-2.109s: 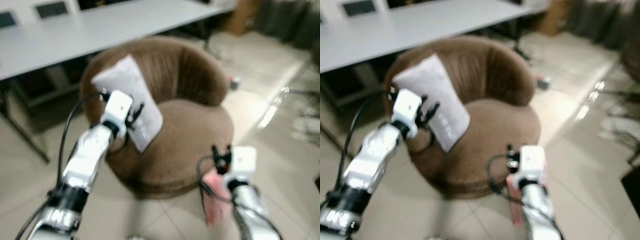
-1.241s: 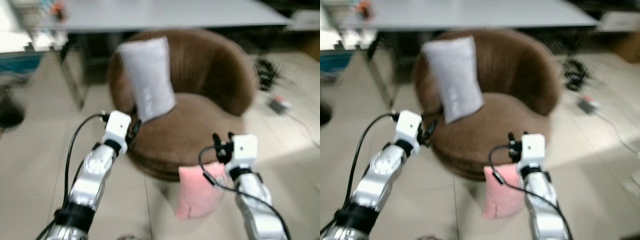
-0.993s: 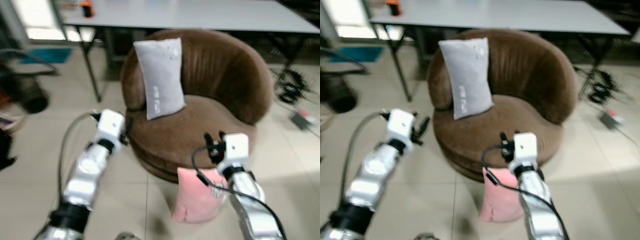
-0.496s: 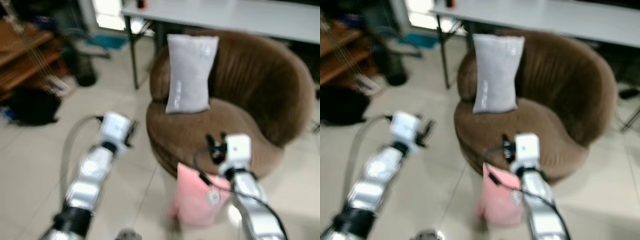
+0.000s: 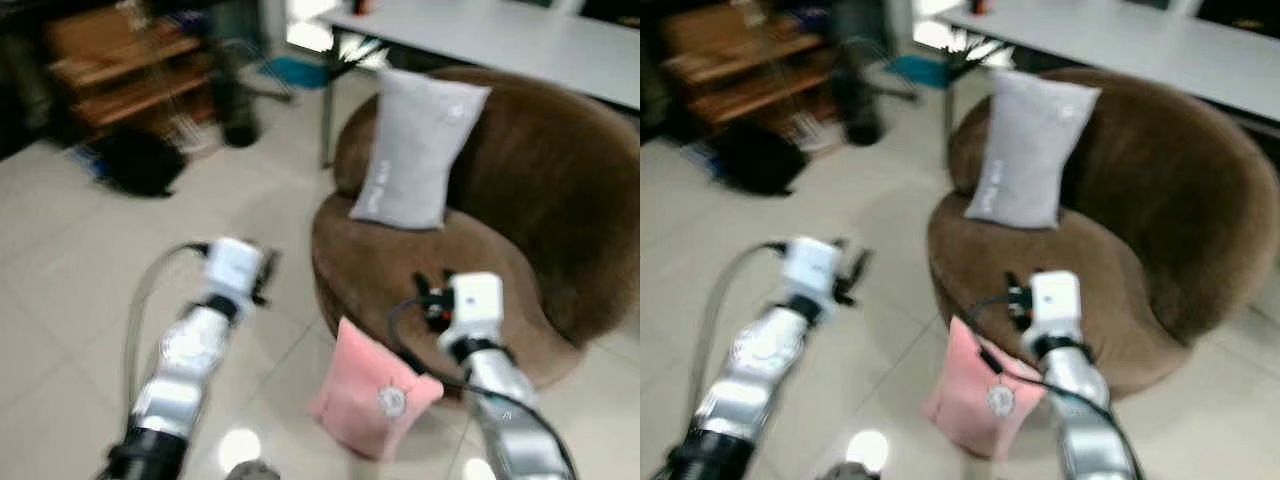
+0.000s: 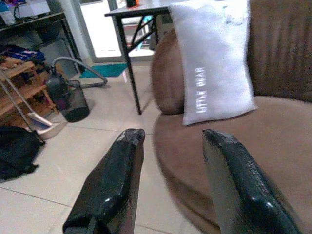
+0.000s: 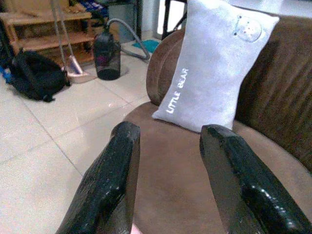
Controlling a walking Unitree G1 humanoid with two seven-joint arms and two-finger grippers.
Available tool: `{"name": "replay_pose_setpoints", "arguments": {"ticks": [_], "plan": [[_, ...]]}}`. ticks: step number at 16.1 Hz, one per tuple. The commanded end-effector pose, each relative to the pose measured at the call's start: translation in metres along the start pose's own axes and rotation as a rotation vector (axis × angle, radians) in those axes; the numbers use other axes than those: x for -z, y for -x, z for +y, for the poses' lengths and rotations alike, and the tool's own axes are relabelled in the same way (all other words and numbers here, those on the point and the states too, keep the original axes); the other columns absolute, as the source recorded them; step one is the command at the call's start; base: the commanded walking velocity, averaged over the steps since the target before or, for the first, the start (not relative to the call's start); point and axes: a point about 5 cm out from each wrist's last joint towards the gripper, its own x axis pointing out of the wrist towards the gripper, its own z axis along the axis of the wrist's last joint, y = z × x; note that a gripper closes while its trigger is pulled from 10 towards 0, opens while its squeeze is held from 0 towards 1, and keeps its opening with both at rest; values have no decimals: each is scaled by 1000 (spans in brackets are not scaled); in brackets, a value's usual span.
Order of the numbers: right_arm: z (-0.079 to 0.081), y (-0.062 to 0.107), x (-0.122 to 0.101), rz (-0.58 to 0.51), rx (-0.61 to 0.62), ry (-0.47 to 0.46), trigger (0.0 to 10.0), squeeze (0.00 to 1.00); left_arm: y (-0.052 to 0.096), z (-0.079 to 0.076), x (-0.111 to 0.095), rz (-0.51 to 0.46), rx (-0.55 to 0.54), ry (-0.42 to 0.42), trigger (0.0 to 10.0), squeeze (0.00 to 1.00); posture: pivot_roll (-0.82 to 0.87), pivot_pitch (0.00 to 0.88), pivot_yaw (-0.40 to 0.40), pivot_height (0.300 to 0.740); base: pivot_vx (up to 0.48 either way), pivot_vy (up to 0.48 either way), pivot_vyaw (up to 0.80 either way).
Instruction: Move the pillow to the sofa from floor
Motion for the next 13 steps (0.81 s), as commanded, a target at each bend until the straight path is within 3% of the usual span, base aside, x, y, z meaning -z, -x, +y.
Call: {"name": "replay_pose_setpoints", "arguments": {"ticks": [1, 4, 8, 10, 13], "plan": [[4, -1, -4, -19, -12, -10, 10000, 0, 3, 9, 4, 8, -30, -21, 10000, 0, 80, 53, -6, 740, 0, -480, 800], [4, -1, -3, -19, -15, -9, 10000, 0, 5, 10, 8, 10, -35, -23, 10000, 0, 78, 48, -6, 740, 0, -480, 800], [5, -1, -5, -30, -26, -9, 10000, 0, 7, 17, 4, -64, -57, -46, 10000, 0, 76, 43, -3, 740, 0, -480, 800], [6, 0, -4, -37, -26, -34, 10000, 0, 7, 22, 5, -94, -67, 3, 10000, 0, 76, 43, -3, 740, 0, 0, 0], [2, 0, -5, -42, -21, -18, 10000, 0, 4, 25, 11, -113, -74, 3, 10000, 0, 74, 34, -17, 740, 0, 0, 0]]}}
